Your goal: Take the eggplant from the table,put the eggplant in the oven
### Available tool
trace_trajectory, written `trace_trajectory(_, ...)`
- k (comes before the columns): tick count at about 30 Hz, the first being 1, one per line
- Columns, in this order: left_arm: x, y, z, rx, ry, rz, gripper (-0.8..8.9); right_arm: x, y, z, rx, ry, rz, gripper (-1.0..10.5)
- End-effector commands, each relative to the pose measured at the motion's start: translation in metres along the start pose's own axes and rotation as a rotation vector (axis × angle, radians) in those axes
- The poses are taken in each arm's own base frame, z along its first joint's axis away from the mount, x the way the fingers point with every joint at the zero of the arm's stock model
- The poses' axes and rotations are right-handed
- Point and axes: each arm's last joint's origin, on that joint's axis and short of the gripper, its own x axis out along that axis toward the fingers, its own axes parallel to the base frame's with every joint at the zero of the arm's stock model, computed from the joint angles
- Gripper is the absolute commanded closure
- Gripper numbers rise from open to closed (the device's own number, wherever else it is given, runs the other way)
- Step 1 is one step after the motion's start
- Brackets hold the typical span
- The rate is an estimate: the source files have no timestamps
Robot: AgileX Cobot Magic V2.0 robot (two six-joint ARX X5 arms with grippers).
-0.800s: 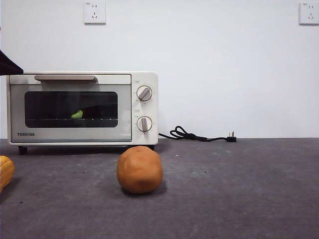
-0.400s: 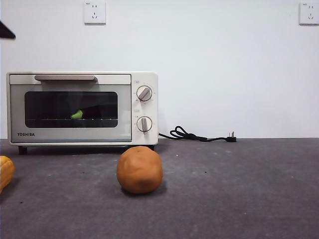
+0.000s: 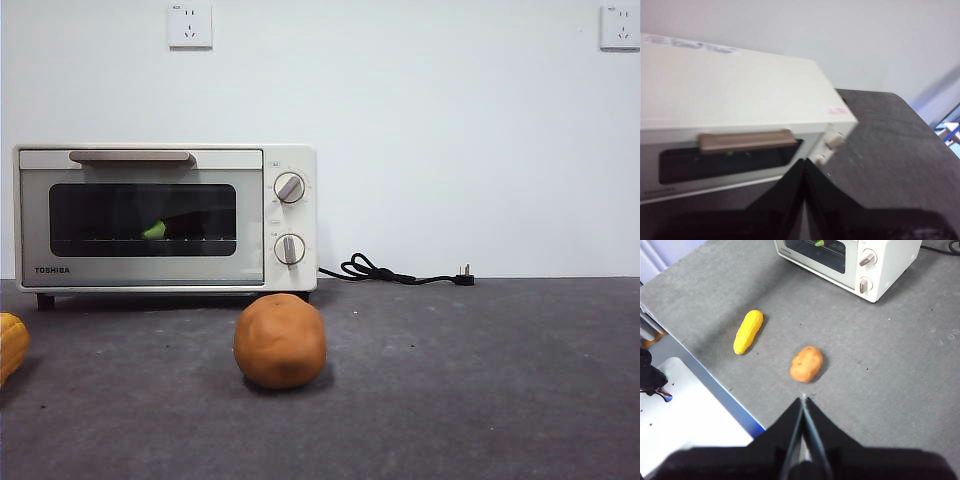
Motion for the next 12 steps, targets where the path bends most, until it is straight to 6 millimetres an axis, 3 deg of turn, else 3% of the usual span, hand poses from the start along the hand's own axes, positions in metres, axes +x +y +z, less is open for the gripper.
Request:
trace_trajectory(1, -0.019, -0.022, -0.005, 0.041, -0.002, 0.022, 8.20, 0.002, 0.000, -0.003, 0.008, 0.031, -0.002, 9.5)
trace_trajectory(7, -0.062, -0.059, -0.025, 0.053, 0.013, 0.075, 8.20, 0.002, 0.000, -0.003, 0.009, 0.031, -0.002, 9.5)
trace_trajectory(12, -0.091, -0.078, -0.040, 0.059, 0.008, 0.084, 8.20, 0.002, 0.000, -0.003, 0.009, 0.031, -0.002, 9.5)
